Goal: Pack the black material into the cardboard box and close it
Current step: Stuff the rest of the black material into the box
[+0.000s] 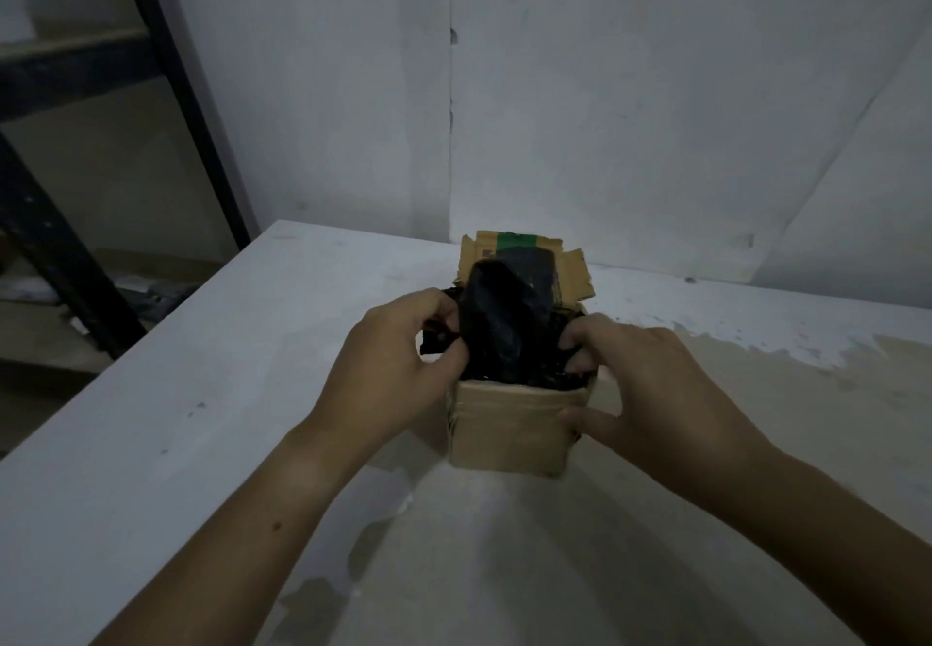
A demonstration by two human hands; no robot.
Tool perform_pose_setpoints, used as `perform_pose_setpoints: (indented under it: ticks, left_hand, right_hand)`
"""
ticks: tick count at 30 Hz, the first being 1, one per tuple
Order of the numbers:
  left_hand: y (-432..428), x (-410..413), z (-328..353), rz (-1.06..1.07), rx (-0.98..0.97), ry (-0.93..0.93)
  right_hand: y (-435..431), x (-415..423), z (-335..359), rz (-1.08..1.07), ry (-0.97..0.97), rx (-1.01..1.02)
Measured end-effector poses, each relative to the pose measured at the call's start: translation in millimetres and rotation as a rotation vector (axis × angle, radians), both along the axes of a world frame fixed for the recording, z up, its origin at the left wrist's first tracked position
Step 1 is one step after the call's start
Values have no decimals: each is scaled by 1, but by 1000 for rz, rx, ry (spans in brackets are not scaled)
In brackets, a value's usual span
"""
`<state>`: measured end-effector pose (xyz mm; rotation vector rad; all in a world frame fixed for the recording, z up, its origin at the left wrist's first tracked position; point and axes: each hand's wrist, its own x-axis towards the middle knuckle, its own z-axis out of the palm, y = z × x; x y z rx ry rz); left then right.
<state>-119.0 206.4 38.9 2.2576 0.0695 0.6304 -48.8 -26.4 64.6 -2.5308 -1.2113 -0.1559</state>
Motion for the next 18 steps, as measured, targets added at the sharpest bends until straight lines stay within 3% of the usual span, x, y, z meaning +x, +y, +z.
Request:
perform_pose_setpoints:
  ticks: [5,14,18]
  left_hand:
    - [0,-6,0,-35,50,5]
    - [-3,-6,1,-46,90,-27]
    - [-4,-3,-1,-24,49,-2]
  right_hand:
    - [-3,3,-10,13,-170,-108]
    - [4,-1,2,76,-109,-237]
    - [-6,0,0,61,-28,-3]
